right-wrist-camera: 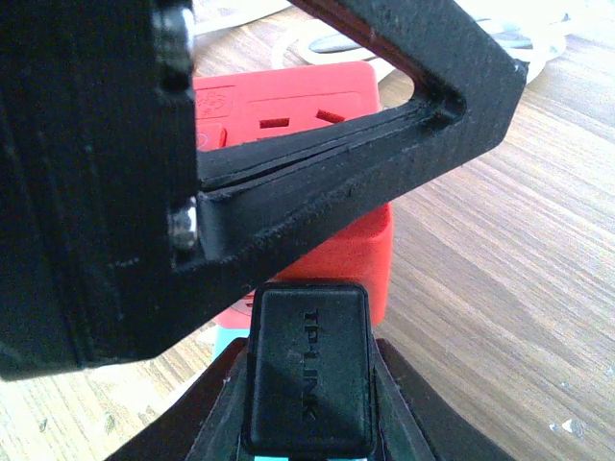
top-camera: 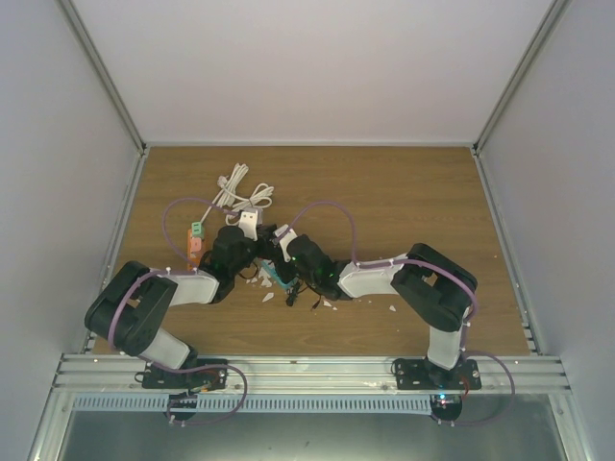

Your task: Insert the plug

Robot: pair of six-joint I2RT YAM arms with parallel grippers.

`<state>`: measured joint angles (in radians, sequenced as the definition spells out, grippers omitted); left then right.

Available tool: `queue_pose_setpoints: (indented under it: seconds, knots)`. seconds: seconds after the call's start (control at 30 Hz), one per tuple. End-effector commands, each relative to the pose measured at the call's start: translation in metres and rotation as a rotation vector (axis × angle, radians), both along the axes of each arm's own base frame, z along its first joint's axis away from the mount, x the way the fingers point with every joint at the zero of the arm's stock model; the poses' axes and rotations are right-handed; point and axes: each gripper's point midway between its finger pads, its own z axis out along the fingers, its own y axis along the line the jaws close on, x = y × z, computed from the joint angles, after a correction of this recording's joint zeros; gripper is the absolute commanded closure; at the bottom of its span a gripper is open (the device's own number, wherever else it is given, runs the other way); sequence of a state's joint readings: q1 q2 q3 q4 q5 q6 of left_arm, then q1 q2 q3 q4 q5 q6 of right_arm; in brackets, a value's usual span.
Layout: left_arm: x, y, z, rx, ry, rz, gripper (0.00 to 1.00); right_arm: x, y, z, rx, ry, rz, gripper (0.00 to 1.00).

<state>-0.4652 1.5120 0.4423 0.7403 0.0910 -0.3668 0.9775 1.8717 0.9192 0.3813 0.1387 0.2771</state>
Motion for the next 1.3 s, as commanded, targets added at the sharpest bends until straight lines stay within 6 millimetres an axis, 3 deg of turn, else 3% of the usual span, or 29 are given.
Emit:
queue_pose_setpoints:
  seconds: [0.0,1.27]
  knots:
    - [-0.0438,0.0184,-0.0921,0.156,0.317,0.001,1.0,-0.0492,-0.0639,-0.1127,-0.353,0.271,0.008,1.0]
    - [-0.0446,0.0173,-0.0929,0.159,0.319,-0.003,1.0,-0.0503,-0.0563,-0.1135,-0.379,0.284,0.054,0.99]
